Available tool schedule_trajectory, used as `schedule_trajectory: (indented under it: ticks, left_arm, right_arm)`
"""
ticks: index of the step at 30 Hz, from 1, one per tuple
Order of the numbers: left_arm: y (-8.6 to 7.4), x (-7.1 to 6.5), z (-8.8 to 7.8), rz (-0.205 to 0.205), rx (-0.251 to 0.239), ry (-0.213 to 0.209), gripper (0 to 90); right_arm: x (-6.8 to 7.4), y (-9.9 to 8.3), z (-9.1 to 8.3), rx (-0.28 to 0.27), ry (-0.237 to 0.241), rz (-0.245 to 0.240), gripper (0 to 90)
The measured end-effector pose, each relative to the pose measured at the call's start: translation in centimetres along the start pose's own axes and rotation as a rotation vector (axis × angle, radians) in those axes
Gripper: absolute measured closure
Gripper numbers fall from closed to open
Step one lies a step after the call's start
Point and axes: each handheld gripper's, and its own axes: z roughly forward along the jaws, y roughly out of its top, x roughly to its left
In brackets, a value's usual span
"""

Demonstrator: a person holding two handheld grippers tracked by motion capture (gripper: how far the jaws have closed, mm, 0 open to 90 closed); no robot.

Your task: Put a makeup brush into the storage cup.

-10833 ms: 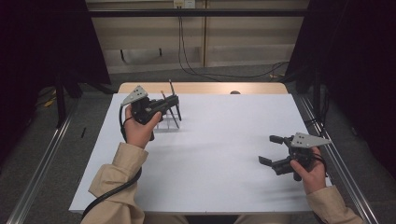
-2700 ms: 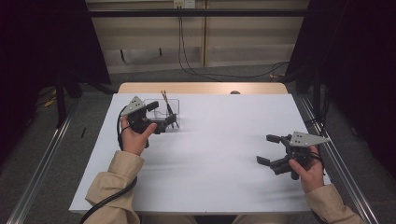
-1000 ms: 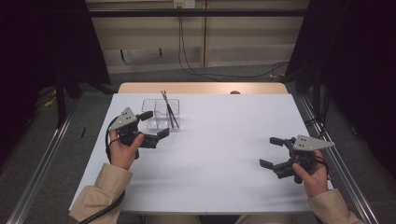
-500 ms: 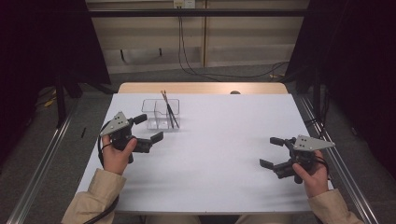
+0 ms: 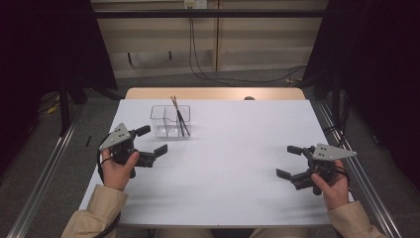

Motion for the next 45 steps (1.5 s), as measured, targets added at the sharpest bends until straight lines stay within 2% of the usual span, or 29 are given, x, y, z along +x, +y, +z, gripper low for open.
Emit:
schedule_trajectory:
  ticks: [15,25,45]
  left_arm:
    - [-0.7,0.0,-1.8,0.012,0.018,0.012,0.0]
    - [-1.2,0.2,-3.0,0.008,0.006,0.029,0.0]
    - [-2.2,0.6,-4.9,0.015,0.024,0.053,0.0]
  right_arm:
    - [0.0,0.0,-0.2,-0.005,-0.003,-0.003,3.6]
    - [0.0,0.0,-0.2,-0.007,-0.003,-0.003,3.6]
    - [0.0,0.0,-0.4,-0.009,-0.008,-0.001,3.5]
